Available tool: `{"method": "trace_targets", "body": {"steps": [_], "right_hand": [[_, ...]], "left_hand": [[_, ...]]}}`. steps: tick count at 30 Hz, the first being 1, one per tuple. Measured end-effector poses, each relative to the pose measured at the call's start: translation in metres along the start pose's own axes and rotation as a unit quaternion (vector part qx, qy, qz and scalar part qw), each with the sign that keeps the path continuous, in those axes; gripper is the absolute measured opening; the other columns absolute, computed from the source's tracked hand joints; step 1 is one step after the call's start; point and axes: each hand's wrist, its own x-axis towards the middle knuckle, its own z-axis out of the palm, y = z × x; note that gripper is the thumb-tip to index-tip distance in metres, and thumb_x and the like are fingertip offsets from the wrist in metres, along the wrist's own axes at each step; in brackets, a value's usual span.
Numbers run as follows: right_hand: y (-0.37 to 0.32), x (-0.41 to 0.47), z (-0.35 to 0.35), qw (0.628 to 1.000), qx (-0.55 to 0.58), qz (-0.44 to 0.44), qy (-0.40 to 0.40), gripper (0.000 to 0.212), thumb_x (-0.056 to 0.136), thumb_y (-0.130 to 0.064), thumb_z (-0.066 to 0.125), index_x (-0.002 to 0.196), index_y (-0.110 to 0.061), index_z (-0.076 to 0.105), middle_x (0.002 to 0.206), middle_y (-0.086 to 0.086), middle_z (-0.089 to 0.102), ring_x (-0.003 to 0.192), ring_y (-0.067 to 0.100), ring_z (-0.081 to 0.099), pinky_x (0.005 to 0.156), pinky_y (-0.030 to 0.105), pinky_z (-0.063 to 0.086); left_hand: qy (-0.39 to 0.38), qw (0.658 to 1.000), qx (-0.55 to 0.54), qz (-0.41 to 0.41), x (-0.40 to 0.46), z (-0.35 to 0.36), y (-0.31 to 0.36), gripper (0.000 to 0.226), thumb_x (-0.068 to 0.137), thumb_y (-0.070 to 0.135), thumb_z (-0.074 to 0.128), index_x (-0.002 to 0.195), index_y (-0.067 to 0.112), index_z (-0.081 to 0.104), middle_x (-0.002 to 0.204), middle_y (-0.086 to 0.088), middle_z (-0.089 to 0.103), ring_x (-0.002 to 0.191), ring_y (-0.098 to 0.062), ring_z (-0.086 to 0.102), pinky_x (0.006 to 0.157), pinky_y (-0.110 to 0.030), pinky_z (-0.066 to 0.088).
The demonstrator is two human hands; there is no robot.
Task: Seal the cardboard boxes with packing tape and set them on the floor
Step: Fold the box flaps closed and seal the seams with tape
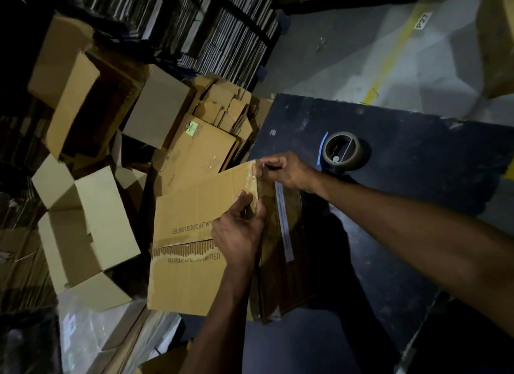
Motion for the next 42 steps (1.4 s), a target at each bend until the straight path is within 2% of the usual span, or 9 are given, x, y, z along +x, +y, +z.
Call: {"method": "trace_targets", "body": {"steps": [3, 8, 12, 15, 19, 24, 29, 35, 42], "right_hand": [[0.006, 0.003, 0.001, 1.000, -0.005, 0.005, 0.011, 0.091, 0.059, -0.075, 0.083, 0.129, -0.018, 0.069, 0.130, 0.001, 0.069, 0.122, 0.013, 0.064, 0.104, 0.045, 0.053], [-0.009, 0.003, -0.011, 0.999, -0.013, 0.030, -0.026, 0.058, 0.064, -0.049, 0.091, 0.115, -0.029, 0.073, 0.125, -0.007, 0.070, 0.116, 0.005, 0.064, 0.106, 0.041, 0.052], [-0.010, -0.002, -0.027, 0.992, -0.029, 0.049, -0.114, 0.072, 0.072, -0.021, 0.092, 0.137, -0.021, 0.061, 0.135, -0.003, 0.066, 0.125, 0.008, 0.061, 0.112, 0.039, 0.047], [-0.013, -0.005, -0.027, 0.986, -0.034, 0.073, -0.147, 0.085, 0.068, -0.043, 0.092, 0.143, -0.027, 0.056, 0.141, -0.006, 0.062, 0.131, 0.011, 0.057, 0.114, 0.041, 0.043], [-0.018, -0.008, -0.006, 0.991, -0.082, 0.072, -0.072, 0.092, 0.058, -0.088, 0.071, 0.134, -0.037, 0.062, 0.132, -0.008, 0.065, 0.122, 0.012, 0.059, 0.108, 0.042, 0.047], [0.006, -0.009, 0.001, 0.995, -0.072, 0.047, -0.044, 0.092, 0.060, -0.080, 0.080, 0.137, -0.033, 0.060, 0.137, -0.009, 0.063, 0.128, 0.013, 0.058, 0.110, 0.047, 0.047], [-0.014, -0.012, -0.014, 0.992, -0.053, 0.056, -0.103, 0.070, 0.073, -0.040, 0.090, 0.135, -0.023, 0.062, 0.132, -0.007, 0.067, 0.125, 0.010, 0.060, 0.114, 0.044, 0.044], [-0.009, -0.012, -0.011, 0.988, -0.070, 0.062, -0.125, 0.108, 0.050, -0.074, 0.088, 0.142, -0.030, 0.053, 0.141, -0.008, 0.059, 0.133, 0.016, 0.053, 0.114, 0.051, 0.042], [-0.004, -0.018, -0.013, 0.978, -0.102, 0.089, -0.160, 0.126, 0.058, -0.040, 0.098, 0.159, -0.028, 0.024, 0.158, -0.003, 0.039, 0.144, 0.019, 0.036, 0.118, 0.046, 0.035]], "left_hand": [[-0.001, 1.000, -0.005, -0.006, 0.002, 0.000, -0.001, 0.039, 0.082, 0.047, 0.080, 0.115, 0.027, 0.080, 0.115, 0.008, 0.077, 0.106, -0.018, 0.074, 0.096, -0.036, 0.058], [-0.013, 1.000, 0.009, 0.002, 0.000, -0.004, 0.004, 0.038, 0.082, 0.045, 0.081, 0.115, 0.026, 0.080, 0.110, 0.002, 0.079, 0.101, -0.024, 0.076, 0.092, -0.038, 0.060], [-0.020, 0.999, 0.032, 0.026, -0.001, -0.005, 0.006, 0.034, 0.083, 0.041, 0.082, 0.112, 0.023, 0.081, 0.109, 0.000, 0.079, 0.095, -0.027, 0.077, 0.086, -0.039, 0.061], [-0.021, 0.999, 0.031, 0.023, 0.000, -0.005, 0.005, 0.035, 0.084, 0.043, 0.081, 0.114, 0.025, 0.080, 0.111, 0.000, 0.078, 0.097, -0.028, 0.076, 0.088, -0.039, 0.061], [-0.015, 0.999, 0.037, 0.005, 0.000, -0.002, 0.006, 0.037, 0.084, 0.043, 0.081, 0.117, 0.026, 0.079, 0.112, 0.000, 0.078, 0.100, -0.029, 0.075, 0.092, -0.037, 0.056], [-0.007, 0.999, 0.042, 0.023, -0.001, -0.002, 0.005, 0.037, 0.084, 0.040, 0.081, 0.116, 0.023, 0.080, 0.110, -0.002, 0.079, 0.096, -0.030, 0.076, 0.088, -0.036, 0.057], [-0.002, 0.998, 0.046, 0.035, -0.003, -0.001, 0.007, 0.036, 0.085, 0.042, 0.081, 0.114, 0.022, 0.080, 0.118, 0.003, 0.076, 0.096, -0.028, 0.077, 0.086, -0.037, 0.059], [-0.002, 0.997, 0.057, 0.044, -0.005, -0.002, 0.009, 0.036, 0.085, 0.040, 0.082, 0.115, 0.020, 0.080, 0.120, 0.001, 0.076, 0.096, -0.031, 0.076, 0.085, -0.039, 0.059], [-0.013, 0.996, 0.057, 0.063, -0.003, -0.001, 0.001, 0.041, 0.086, 0.041, 0.081, 0.120, 0.018, 0.078, 0.120, -0.002, 0.076, 0.100, -0.030, 0.076, 0.088, -0.041, 0.060]]}}
